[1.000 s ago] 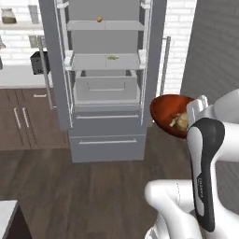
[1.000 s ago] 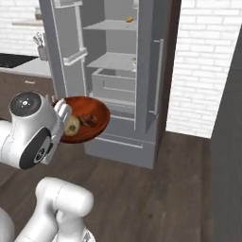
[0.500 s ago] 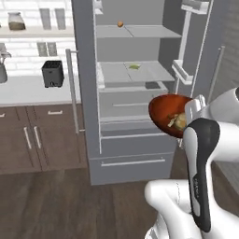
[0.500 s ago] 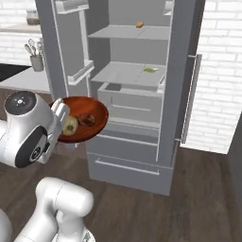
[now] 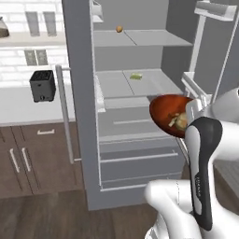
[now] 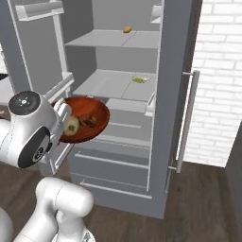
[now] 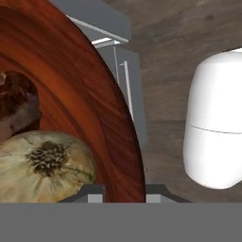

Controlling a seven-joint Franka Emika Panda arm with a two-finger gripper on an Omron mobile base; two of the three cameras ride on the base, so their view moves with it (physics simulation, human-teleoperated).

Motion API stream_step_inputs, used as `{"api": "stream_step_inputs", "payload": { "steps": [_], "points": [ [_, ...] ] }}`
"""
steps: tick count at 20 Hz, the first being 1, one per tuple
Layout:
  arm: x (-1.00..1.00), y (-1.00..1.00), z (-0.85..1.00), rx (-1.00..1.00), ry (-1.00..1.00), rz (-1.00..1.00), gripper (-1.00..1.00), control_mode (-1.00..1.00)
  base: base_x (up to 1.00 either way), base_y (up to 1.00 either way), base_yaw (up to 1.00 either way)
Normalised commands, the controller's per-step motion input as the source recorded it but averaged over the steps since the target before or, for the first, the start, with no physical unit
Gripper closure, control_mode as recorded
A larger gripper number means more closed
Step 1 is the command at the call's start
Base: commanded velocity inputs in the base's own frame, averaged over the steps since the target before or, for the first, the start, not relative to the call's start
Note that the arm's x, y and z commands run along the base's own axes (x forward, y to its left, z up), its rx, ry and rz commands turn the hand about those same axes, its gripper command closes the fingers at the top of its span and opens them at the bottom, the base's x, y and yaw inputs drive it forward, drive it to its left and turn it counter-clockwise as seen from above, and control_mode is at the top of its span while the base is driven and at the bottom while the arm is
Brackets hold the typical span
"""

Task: Pick the chicken drumstick and onion from their plates and place them in the bowl. Then put the bowl in the fridge.

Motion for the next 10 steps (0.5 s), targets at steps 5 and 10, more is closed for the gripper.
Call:
{"api": "stream_step_inputs", "payload": {
  "steps": [5,10],
  "points": [
    [0.0,0.0,0.0,0.0,0.0,0.0,1.0,1.0,0.7,0.3,-0.12],
    [0.0,0.0,0.0,0.0,0.0,0.0,1.0,1.0,0.9,0.11,-0.12]
  ]
}}
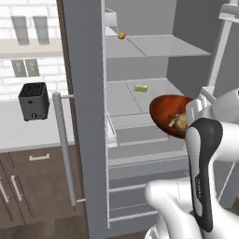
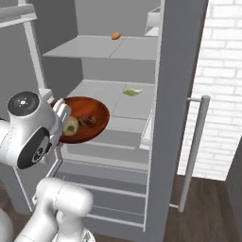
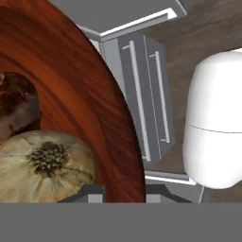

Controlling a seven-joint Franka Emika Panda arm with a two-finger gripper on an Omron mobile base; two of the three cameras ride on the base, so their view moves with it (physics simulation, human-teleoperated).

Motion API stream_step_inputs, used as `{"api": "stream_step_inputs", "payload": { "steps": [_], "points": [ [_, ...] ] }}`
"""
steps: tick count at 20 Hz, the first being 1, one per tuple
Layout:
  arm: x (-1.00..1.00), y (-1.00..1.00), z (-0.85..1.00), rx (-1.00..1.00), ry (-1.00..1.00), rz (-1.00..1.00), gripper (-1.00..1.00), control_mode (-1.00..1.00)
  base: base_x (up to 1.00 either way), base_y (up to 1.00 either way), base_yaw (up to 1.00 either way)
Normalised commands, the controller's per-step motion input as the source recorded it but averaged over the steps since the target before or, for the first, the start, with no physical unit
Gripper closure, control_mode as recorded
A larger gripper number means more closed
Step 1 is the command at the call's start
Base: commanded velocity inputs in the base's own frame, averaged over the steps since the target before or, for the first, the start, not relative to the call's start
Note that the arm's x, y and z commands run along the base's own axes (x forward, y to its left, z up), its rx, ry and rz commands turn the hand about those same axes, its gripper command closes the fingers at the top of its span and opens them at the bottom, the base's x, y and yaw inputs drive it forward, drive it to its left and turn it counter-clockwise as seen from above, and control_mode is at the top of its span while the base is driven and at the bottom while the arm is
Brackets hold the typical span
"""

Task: Pick the chicken drumstick and onion from their plates and place them in the bowl. Then put the bowl in the fridge.

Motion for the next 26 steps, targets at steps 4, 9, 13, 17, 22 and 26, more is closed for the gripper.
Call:
{"api": "stream_step_inputs", "payload": {
  "steps": [4,9,13,17,22,26],
  "points": [
    [0.0,0.0,0.0,0.0,0.0,0.0,1.0,1.0,0.86,0.09,-0.1],
    [0.0,0.0,0.0,0.0,0.0,0.0,1.0,1.0,0.38,0.07,-0.07],
    [0.07,0.04,0.0,0.0,-0.02,0.0,1.0,-1.0,0.15,0.04,-0.04],
    [0.67,0.21,-0.18,-0.01,-0.06,0.0,1.0,-1.0,0.0,0.0,0.0],
    [1.0,0.0,-0.22,0.0,-0.02,0.01,1.0,-1.0,0.0,0.0,0.0],
    [1.0,0.08,-0.39,0.0,0.0,0.05,1.0,-1.0,0.0,0.0,0.0]
  ]
}}
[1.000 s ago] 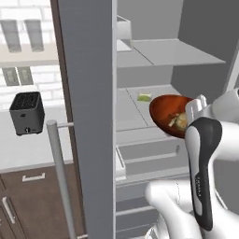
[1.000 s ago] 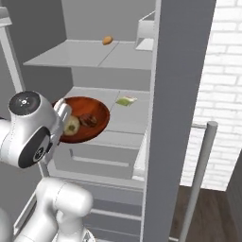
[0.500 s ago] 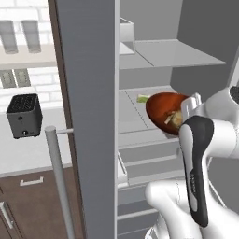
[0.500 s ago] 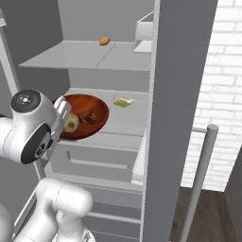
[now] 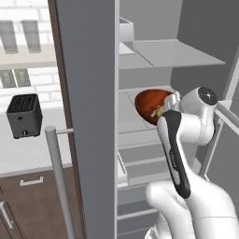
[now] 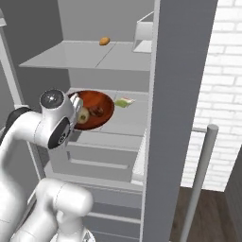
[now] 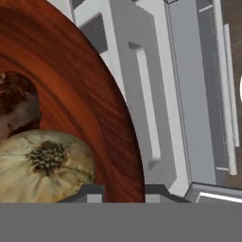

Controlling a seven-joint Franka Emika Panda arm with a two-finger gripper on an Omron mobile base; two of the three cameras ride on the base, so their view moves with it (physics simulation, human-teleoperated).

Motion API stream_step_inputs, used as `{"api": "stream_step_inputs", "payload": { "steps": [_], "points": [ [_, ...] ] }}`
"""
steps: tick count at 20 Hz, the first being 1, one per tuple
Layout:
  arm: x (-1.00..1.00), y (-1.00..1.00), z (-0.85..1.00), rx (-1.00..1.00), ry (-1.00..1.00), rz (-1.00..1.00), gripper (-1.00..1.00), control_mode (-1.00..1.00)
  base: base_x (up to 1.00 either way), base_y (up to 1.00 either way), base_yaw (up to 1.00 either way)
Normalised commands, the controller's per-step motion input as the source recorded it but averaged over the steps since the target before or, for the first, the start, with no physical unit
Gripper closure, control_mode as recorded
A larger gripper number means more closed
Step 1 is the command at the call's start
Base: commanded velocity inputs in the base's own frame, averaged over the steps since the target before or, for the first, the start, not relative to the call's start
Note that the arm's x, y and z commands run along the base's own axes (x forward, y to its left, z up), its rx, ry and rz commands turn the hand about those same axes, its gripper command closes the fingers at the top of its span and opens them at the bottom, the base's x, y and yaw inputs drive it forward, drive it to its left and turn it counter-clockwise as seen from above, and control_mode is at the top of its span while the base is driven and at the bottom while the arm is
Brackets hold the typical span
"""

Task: Pick the chicken drumstick and onion from their plates and place them in the bowl. Then put the bowl in the fridge.

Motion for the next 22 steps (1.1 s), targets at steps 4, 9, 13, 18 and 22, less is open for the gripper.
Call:
{"api": "stream_step_inputs", "payload": {
  "steps": [4,9,13,18,22],
  "points": [
    [0.69,0.02,-0.23,-0.01,0.0,0.26,1.0,-1.0,0.0,0.0,0.0],
    [0.54,0.0,-0.25,-0.02,0.0,0.23,1.0,-1.0,0.0,0.0,0.0],
    [0.86,0.08,-0.35,-0.03,0.02,0.03,1.0,-1.0,0.0,0.0,0.0],
    [0.94,0.1,-0.38,-0.01,0.09,0.01,1.0,-1.0,0.0,0.0,0.0],
    [0.78,0.03,-0.2,0.0,0.06,0.03,1.0,-1.0,0.0,0.0,0.0]
  ]
}}
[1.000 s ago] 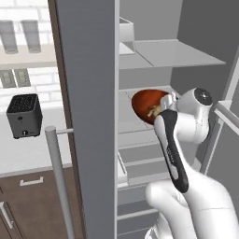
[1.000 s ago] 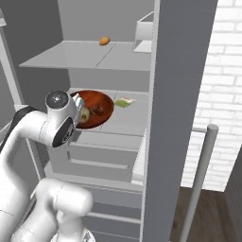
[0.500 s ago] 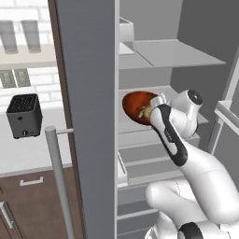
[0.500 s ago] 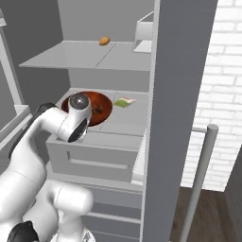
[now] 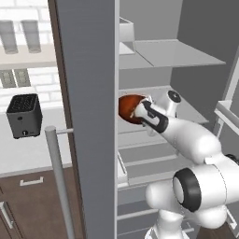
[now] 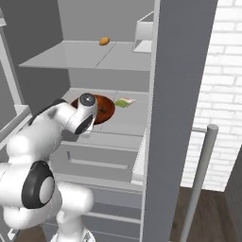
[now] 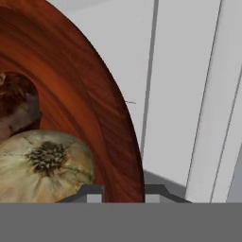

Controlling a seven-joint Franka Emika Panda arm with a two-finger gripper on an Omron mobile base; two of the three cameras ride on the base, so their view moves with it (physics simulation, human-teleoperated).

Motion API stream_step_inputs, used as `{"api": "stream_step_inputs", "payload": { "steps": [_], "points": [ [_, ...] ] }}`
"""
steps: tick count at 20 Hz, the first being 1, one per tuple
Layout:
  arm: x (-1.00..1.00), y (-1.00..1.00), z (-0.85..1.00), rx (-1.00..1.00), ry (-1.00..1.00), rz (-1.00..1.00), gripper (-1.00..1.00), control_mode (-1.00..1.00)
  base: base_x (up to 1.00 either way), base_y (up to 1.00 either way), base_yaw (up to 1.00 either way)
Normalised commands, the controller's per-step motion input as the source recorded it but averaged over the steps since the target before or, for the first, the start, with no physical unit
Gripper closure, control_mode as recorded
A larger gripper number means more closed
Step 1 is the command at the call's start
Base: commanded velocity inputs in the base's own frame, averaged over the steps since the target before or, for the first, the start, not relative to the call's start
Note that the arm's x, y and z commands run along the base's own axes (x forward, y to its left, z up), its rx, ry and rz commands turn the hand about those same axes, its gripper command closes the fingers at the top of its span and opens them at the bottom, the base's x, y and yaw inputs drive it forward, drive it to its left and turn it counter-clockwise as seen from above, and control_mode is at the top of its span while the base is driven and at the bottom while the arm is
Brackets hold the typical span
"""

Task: Pick the chicken drumstick and onion from their plates and place them in the bowl. Then put the bowl in the fridge.

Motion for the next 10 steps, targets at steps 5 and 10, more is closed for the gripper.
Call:
{"api": "stream_step_inputs", "payload": {
  "steps": [5,10],
  "points": [
    [0.61,0.02,-0.27,-0.01,0.06,0.02,1.0,-1.0,0.0,0.0,0.0],
    [0.4,0.0,-0.35,0.0,0.04,0.04,1.0,-1.0,0.0,0.0,0.0]
  ]
}}
